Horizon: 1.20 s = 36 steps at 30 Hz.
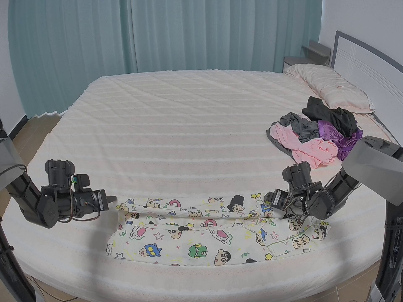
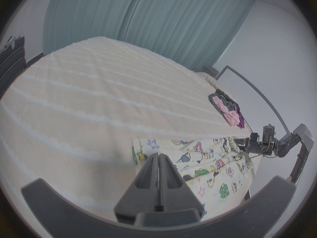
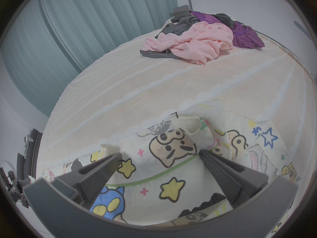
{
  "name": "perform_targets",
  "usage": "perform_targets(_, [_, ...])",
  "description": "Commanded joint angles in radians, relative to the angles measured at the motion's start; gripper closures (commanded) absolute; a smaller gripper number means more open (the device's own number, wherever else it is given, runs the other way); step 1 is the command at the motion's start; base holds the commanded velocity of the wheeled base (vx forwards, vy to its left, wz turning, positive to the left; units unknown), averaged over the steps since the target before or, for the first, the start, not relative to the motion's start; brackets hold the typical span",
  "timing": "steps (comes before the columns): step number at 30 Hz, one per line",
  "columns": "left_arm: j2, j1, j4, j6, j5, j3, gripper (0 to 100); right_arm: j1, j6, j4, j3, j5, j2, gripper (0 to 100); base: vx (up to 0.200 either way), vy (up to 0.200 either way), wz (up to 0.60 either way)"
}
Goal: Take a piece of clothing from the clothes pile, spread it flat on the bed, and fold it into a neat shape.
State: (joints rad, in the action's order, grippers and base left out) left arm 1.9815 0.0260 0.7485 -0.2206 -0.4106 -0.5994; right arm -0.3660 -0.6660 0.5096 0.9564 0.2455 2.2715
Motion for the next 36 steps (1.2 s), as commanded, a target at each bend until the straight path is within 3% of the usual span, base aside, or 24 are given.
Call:
perform_targets(1, [-0.012,0.008,0.002,0.001,0.001,0.069,100,0.001,-0.007,-0.002,-0.002,0.0,-0.001,0,0.0,0.0,0.0])
perform_targets(27, [0.002,0.009,-0.001,0.003,0.018,0.184,100,0.001,-0.047,-0.002,-0.011,0.0,-0.017,0,0.0,0.0,0.0])
perform_targets(28, [0.002,0.009,0.0,0.001,0.026,0.187,0,0.001,-0.049,-0.002,-0.011,0.0,-0.021,0,0.0,0.0,0.0])
perform_targets(36, [-0.018,0.031,-0.003,-0.009,0.026,0.196,0,0.015,-0.08,-0.006,-0.031,0.0,-0.13,0,0.0,0.0,0.0])
